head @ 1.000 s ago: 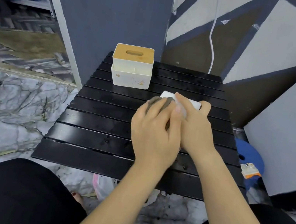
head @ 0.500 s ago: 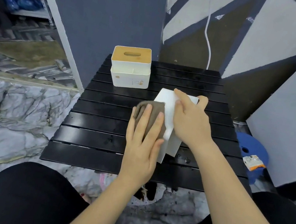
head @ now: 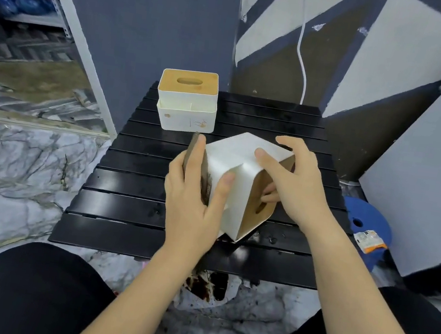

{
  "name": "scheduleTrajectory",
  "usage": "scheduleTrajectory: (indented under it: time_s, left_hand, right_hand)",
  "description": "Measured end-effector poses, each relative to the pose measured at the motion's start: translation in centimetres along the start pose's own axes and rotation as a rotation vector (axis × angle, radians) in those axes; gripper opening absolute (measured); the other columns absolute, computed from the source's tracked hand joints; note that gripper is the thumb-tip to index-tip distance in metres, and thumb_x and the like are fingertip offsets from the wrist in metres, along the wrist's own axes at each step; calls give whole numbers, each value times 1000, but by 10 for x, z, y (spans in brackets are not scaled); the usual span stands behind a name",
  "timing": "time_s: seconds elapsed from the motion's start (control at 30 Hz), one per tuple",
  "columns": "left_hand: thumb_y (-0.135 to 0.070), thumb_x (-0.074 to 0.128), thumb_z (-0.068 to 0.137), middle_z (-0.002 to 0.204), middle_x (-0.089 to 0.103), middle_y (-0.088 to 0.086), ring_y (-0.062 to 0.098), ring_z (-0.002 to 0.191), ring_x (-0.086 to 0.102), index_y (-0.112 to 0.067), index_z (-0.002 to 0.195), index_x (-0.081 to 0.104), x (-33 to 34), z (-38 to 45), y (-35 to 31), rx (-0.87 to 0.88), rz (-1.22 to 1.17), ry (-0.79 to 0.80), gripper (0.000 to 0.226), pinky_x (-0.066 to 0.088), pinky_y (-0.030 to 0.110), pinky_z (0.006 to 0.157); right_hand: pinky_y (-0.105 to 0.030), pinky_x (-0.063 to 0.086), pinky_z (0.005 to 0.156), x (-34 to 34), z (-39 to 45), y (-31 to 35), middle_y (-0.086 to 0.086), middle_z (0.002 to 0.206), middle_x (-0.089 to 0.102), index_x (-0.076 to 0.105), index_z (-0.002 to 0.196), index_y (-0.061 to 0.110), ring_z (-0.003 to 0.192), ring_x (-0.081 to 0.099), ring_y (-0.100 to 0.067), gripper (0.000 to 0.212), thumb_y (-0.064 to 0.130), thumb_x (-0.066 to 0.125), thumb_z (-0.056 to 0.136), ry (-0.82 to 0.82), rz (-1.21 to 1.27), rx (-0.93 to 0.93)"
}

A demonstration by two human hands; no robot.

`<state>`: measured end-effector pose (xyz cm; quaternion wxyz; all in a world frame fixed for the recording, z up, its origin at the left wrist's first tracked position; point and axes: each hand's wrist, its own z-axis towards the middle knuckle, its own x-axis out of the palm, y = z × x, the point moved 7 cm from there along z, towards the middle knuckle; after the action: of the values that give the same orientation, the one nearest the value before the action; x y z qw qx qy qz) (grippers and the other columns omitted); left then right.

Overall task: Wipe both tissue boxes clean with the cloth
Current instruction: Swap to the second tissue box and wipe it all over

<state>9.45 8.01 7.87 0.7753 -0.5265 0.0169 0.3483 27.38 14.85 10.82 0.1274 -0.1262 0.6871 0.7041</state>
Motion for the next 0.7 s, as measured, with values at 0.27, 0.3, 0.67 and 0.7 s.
scheduleTrajectory:
  time_s: [0.27, 0.3, 0.67, 0.7]
  left_hand:
    - [-53, 26, 105, 151, 32, -15, -31, 119, 30, -37, 160, 17, 0, -20, 8, -272, -208, 28, 58, 23, -7, 94]
    - [-45, 28, 107, 149, 35, -14, -34, 117, 29, -35, 160, 21, -1, -21, 7, -274, -201, 1, 54, 21, -10, 90]
    - [-19, 45, 108, 152, 49, -11, -4, 140, 40, -21, 148, 50, -30, 16, 12, -48, -228, 49, 40, 32, 18, 116]
    - [-18, 45, 108, 150, 51, -11, -3, 139, 42, -20, 147, 52, -30, 17, 15, -45, -227, 72, 39, 34, 21, 116]
  right_hand:
    - [-36, 48, 100, 13, -5, 13, 10, 150, 36, 20, 154, 43, 119, 45, -11, 131, 52, 99, 50, 111, -156, -175]
    - [-33, 45, 100, 15, -4, 13, 8, 153, 31, 21, 155, 39, 123, 41, -11, 127, 42, 100, 55, 94, -177, -178]
    - [-26, 43, 75, 28, 13, 6, -3, 109, 56, 37, 133, 40, 98, 57, -24, 103, 50, 94, 49, 33, -117, -200]
    - [-23, 41, 73, 30, 14, 8, 2, 105, 53, 37, 133, 40, 97, 55, -22, 101, 44, 96, 52, 46, -140, -217]
